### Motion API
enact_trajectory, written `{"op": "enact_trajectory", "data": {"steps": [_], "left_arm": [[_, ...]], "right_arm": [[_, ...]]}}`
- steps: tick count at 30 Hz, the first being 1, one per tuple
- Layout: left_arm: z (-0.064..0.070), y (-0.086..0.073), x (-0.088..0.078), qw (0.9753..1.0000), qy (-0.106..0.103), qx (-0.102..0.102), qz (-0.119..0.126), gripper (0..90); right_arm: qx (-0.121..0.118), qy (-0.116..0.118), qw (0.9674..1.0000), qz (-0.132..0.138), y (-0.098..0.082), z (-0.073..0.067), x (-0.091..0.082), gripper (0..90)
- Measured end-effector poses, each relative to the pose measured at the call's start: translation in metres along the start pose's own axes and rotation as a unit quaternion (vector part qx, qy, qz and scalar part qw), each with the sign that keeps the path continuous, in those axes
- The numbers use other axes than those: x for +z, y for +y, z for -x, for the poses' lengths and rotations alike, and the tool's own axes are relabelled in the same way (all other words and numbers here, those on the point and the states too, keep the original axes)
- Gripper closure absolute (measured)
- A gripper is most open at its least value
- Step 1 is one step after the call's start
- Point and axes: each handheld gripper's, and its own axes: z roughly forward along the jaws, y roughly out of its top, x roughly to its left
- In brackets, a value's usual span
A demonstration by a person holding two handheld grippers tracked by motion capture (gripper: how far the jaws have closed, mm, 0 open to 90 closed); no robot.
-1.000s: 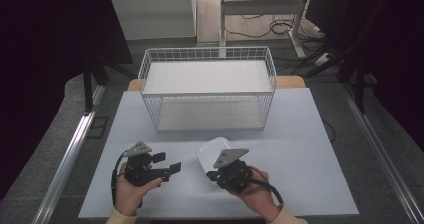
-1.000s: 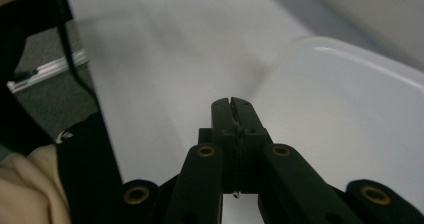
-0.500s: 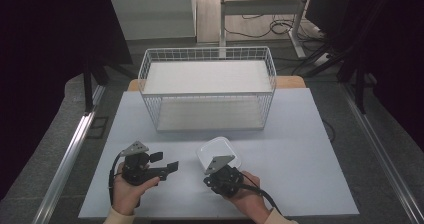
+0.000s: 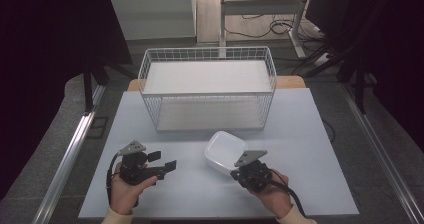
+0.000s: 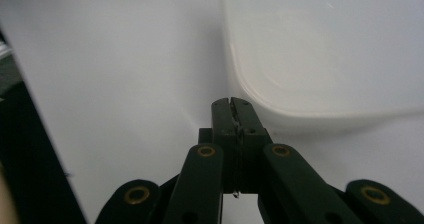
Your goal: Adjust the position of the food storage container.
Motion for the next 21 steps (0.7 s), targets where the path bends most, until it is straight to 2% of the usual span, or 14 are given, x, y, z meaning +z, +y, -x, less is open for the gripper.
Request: {"op": "enact_trajectory", "data": {"steps": [4, 6, 7, 9, 12, 15, 19, 21], "left_arm": [[0.0, 0.0, 0.0, 1.0, -0.001, -0.002, 0.0, 23.2], [0.0, 0.0, 0.0, 1.0, -0.001, -0.002, 0.0, 23.2], [0.0, 0.0, 0.0, 1.0, 0.0, -0.001, 0.0, 23.1], [0.0, 0.0, -0.001, 1.0, 0.0, -0.002, 0.001, 23.2], [-0.002, -0.001, 0.0, 1.0, 0.002, -0.004, 0.0, 23.2], [-0.003, -0.001, 0.0, 1.0, 0.003, -0.002, -0.001, 23.2], [-0.003, 0.0, 0.0, 1.0, 0.002, -0.004, 0.001, 23.2], [-0.004, -0.001, 0.0, 1.0, 0.001, -0.006, 0.001, 23.1]], "right_arm": [[0.014, -0.012, 0.9998, 0.003, -0.006, 0.014, -0.005, 89.6], [0.019, -0.008, 0.9997, 0.009, -0.006, 0.016, -0.009, 89.5], [0.02, 0.003, 0.9997, 0.014, -0.004, 0.015, -0.012, 89.6], [0.011, 0.011, 0.9995, 0.028, 0.002, 0.011, -0.019, 89.6], [-0.002, -0.005, 0.9988, 0.049, 0.02, 0.013, -0.03, 89.5], [-0.005, -0.019, 0.998, 0.059, 0.044, 0.03, -0.03, 89.5], [0.006, -0.032, 0.9983, 0.048, 0.075, 0.067, -0.009, 89.6], [0.003, -0.04, 0.9984, 0.04, 0.086, 0.08, 0.003, 89.6]]}}
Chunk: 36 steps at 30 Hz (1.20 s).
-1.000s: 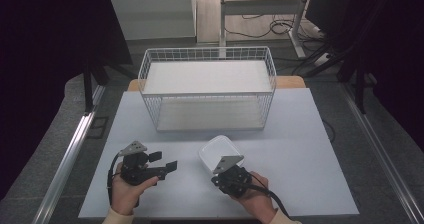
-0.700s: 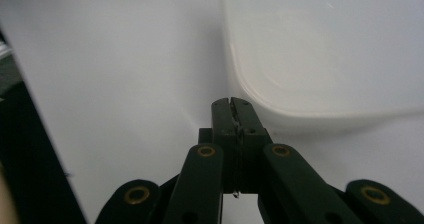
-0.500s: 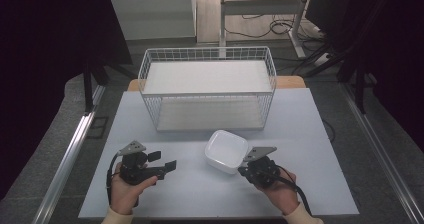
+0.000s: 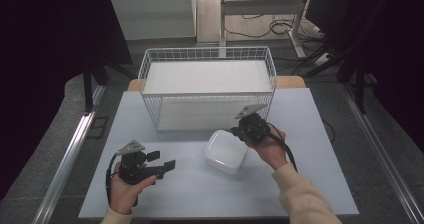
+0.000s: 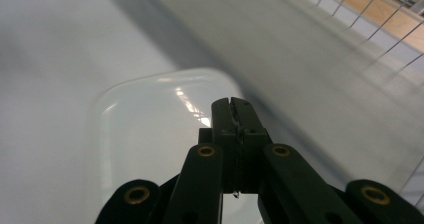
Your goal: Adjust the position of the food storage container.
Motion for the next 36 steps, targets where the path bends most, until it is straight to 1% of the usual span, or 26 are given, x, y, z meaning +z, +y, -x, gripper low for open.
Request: {"op": "enact_trajectory", "data": {"steps": [1, 2, 3, 5, 8, 10, 12, 14, 15, 16, 17, 18, 19, 21, 22, 23, 24, 25, 26, 28, 30, 31, 32, 34, 36], "left_arm": [[-0.001, 0.0, 0.0, 1.0, 0.001, 0.001, 0.0, 23.2], [-0.001, 0.0, 0.0, 1.0, 0.001, 0.001, -0.001, 23.2], [-0.002, -0.001, 0.0, 1.0, 0.0, -0.001, -0.001, 23.2], [-0.003, -0.001, 0.0, 1.0, 0.001, 0.0, -0.001, 23.2], [-0.002, -0.001, 0.0, 1.0, -0.001, -0.001, -0.001, 23.1], [-0.002, 0.0, 0.0, 1.0, -0.001, 0.002, 0.0, 23.1], [-0.003, 0.0, 0.0, 1.0, -0.001, 0.0, -0.001, 23.2], [-0.005, -0.001, 0.0, 1.0, -0.001, -0.004, -0.001, 23.1], [-0.006, -0.001, 0.0, 1.0, 0.001, -0.004, -0.002, 23.2], [-0.006, -0.001, 0.0, 1.0, 0.002, -0.004, -0.001, 23.2], [-0.006, -0.001, 0.0, 1.0, 0.002, -0.005, -0.001, 23.2], [-0.006, -0.001, 0.0, 1.0, 0.002, -0.005, -0.001, 23.2], [-0.006, -0.001, 0.0, 1.0, 0.002, -0.005, -0.001, 23.2], [-0.005, -0.001, 0.0, 1.0, 0.0, -0.004, -0.002, 23.2], [-0.005, -0.001, 0.0, 1.0, 0.001, -0.002, -0.002, 23.2], [-0.005, -0.001, 0.001, 1.0, 0.001, -0.002, -0.003, 23.2], [-0.005, -0.001, 0.001, 1.0, 0.001, -0.002, -0.003, 23.1], [-0.005, -0.001, 0.001, 1.0, 0.001, -0.003, -0.004, 23.2], [-0.006, -0.001, 0.001, 1.0, 0.001, -0.002, -0.003, 23.2], [-0.006, -0.001, 0.0, 1.0, 0.002, -0.004, -0.002, 23.2], [-0.006, -0.001, 0.0, 1.0, 0.002, -0.004, -0.002, 23.2], [-0.006, -0.001, 0.0, 1.0, 0.002, -0.004, -0.002, 23.2], [-0.006, -0.001, 0.0, 1.0, 0.002, -0.004, -0.002, 23.2], [-0.006, -0.002, 0.001, 1.0, 0.003, -0.003, -0.004, 23.2], [-0.007, -0.002, 0.001, 1.0, 0.003, -0.004, -0.004, 23.2]], "right_arm": [[-0.003, 0.0, 0.9999, -0.012, 0.007, 0.007, 0.013, 89.6], [-0.003, 0.0, 0.9999, -0.012, 0.007, 0.007, 0.013, 89.6], [-0.007, 0.0, 0.9998, -0.017, 0.01, 0.008, 0.017, 89.6], [-0.019, 0.0, 0.9992, -0.036, 0.013, 0.01, 0.032, 89.6], [-0.023, -0.007, 0.9978, -0.061, 0.015, 0.015, 0.051, 89.6], [-0.025, -0.005, 0.9974, -0.067, 0.015, 0.018, 0.059, 89.6], [-0.033, 0.002, 0.9968, -0.073, 0.016, 0.017, 0.065, 89.6], [-0.046, -0.001, 0.9959, -0.078, 0.017, 0.014, 0.07, 89.6], [-0.05, 0.011, 0.996, -0.074, 0.018, 0.012, 0.072, 89.6], [-0.05, 0.011, 0.996, -0.074, 0.018, 0.012, 0.072, 89.6], [-0.059, 0.025, 0.9954, -0.071, 0.02, 0.007, 0.074, 89.7], [-0.059, 0.025, 0.9954, -0.071, 0.02, 0.007, 0.074, 89.7], [-0.065, 0.029, 0.9949, -0.072, 0.021, 0.004, 0.075, 89.6], [-0.085, 0.053, 0.9922, -0.074, 0.024, -0.009, 0.077, 89.7], [-0.101, 0.066, 0.9901, -0.072, 0.026, -0.017, 0.077, 89.6], [-0.112, 0.072, 0.9885, -0.073, 0.027, -0.023, 0.078, 89.7], [-0.126, 0.085, 0.9857, -0.073, 0.029, -0.033, 0.078, 89.6], [-0.132, 0.091, 0.9843, -0.074, 0.03, -0.038, 0.078, 89.7], [-0.143, 0.1, 0.9821, -0.072, 0.03, -0.045, 0.078, 89.6], [-0.159, 0.109, 0.9785, -0.074, 0.032, -0.057, 0.078, 89.6], [-0.168, 0.12, 0.9758, -0.072, 0.032, -0.066, 0.077, 89.7], [-0.17, 0.126, 0.9749, -0.07, 0.031, -0.069, 0.076, 89.6], [-0.171, 0.126, 0.9749, -0.066, 0.031, -0.071, 0.074, 89.6], [-0.17, 0.125, 0.9757, -0.057, 0.03, -0.072, 0.069, 89.6], [-0.159, 0.121, 0.979, -0.043, 0.029, -0.071, 0.057, 89.6]]}}
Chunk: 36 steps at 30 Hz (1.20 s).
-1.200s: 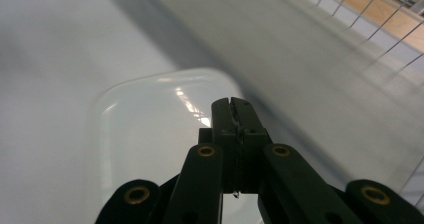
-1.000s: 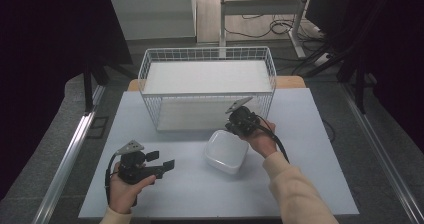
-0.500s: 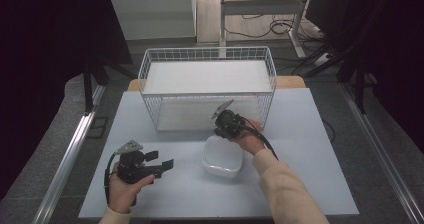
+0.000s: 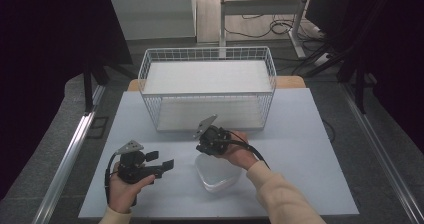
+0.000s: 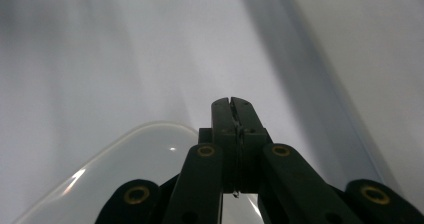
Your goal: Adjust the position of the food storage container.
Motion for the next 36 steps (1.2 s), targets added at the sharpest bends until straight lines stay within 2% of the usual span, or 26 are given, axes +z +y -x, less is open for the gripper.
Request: {"op": "enact_trajectory", "data": {"steps": [3, 6, 10, 11, 12, 13, 16, 20, 26, 29, 33, 36], "left_arm": [[-0.001, 0.0, -0.001, 1.0, 0.002, -0.001, 0.003, 23.2], [-0.001, 0.0, -0.002, 1.0, 0.003, -0.003, 0.003, 23.2], [-0.002, 0.0, -0.001, 1.0, 0.004, -0.004, 0.003, 23.3], [-0.001, 0.0, -0.001, 1.0, 0.005, -0.004, 0.003, 23.2], [-0.001, 0.0, -0.001, 1.0, 0.005, -0.003, 0.002, 23.3], [-0.001, 0.0, -0.001, 1.0, 0.005, -0.003, 0.002, 23.2], [-0.001, 0.0, -0.001, 1.0, 0.005, -0.003, 0.002, 23.2], [-0.001, 0.0, 0.0, 1.0, 0.007, -0.005, 0.001, 23.2], [-0.001, 0.0, 0.0, 1.0, 0.007, -0.005, 0.001, 23.3], [-0.002, -0.001, -0.001, 1.0, 0.007, -0.005, 0.001, 23.3], [-0.003, 0.0, -0.001, 1.0, 0.008, -0.006, 0.001, 23.3], [-0.004, -0.001, -0.001, 1.0, 0.008, -0.005, 0.0, 23.3]], "right_arm": [[0.017, -0.015, 0.9995, 0.024, -0.009, -0.006, -0.024, 89.6], [0.04, -0.029, 0.9978, 0.045, -0.028, -0.017, -0.052, 89.6], [0.079, -0.047, 0.9944, 0.051, -0.07, -0.036, -0.084, 89.6], [0.084, -0.047, 0.9941, 0.05, -0.075, -0.038, -0.086, 89.6], [0.108, -0.054, 0.9918, 0.042, -0.098, -0.046, -0.096, 89.6], [0.108, -0.054, 0.9918, 0.042, -0.098, -0.046, -0.096, 89.6], [0.133, -0.056, 0.9891, 0.028, -0.124, -0.053, -0.1, 89.5], [0.146, -0.043, 0.9882, 0.012, -0.14, -0.061, -0.09, 89.6], [0.141, -0.019, 0.9898, -0.002, -0.131, -0.067, -0.068, 89.5], [0.138, -0.028, 0.9901, -0.009, -0.127, -0.064, -0.06, 89.6], [0.163, -0.046, 0.9855, -0.006, -0.125, -0.05, -0.06, 89.6], [0.174, -0.056, 0.9832, -0.003, -0.119, -0.039, -0.06, 89.6]]}}
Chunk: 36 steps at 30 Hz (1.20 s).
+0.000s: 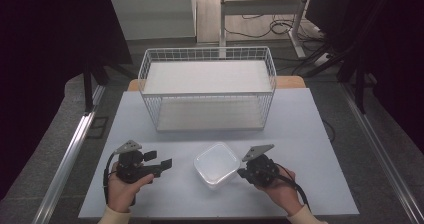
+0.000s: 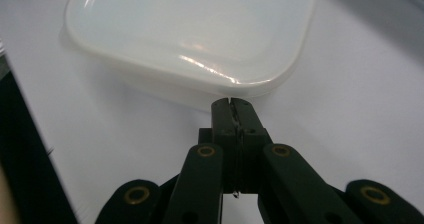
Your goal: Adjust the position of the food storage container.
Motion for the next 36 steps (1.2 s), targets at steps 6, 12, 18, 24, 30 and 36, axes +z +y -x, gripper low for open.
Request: {"op": "enact_trajectory", "data": {"steps": [6, 12, 18, 24, 30, 36], "left_arm": [[0.0, 0.0, 0.0, 1.0, -0.002, -0.002, 0.002, 23.3], [-0.003, 0.0, -0.002, 1.0, 0.001, -0.006, 0.004, 23.3], [-0.003, 0.0, -0.001, 1.0, 0.0, -0.006, 0.003, 23.4], [-0.002, 0.0, 0.001, 1.0, 0.0, -0.004, 0.001, 23.3], [-0.003, -0.001, 0.0, 1.0, 0.001, -0.007, 0.002, 23.4], [-0.001, 0.0, -0.002, 0.9999, 0.003, -0.007, 0.009, 23.6]], "right_arm": [[0.025, 0.004, 0.9997, 0.006, 0.023, 0.021, 0.018, 89.5], [0.041, -0.006, 0.9991, 0.007, 0.043, 0.036, 0.036, 89.6], [0.044, -0.01, 0.9989, 0.017, 0.047, 0.039, 0.042, 89.5], [0.046, -0.006, 0.9984, 0.032, 0.049, 0.041, 0.045, 89.5], [0.047, -0.01, 0.998, 0.041, 0.044, 0.041, 0.04, 89.6], [0.05, -0.009, 0.9952, 0.084, 0.025, 0.034, -0.002, 86.2]]}}
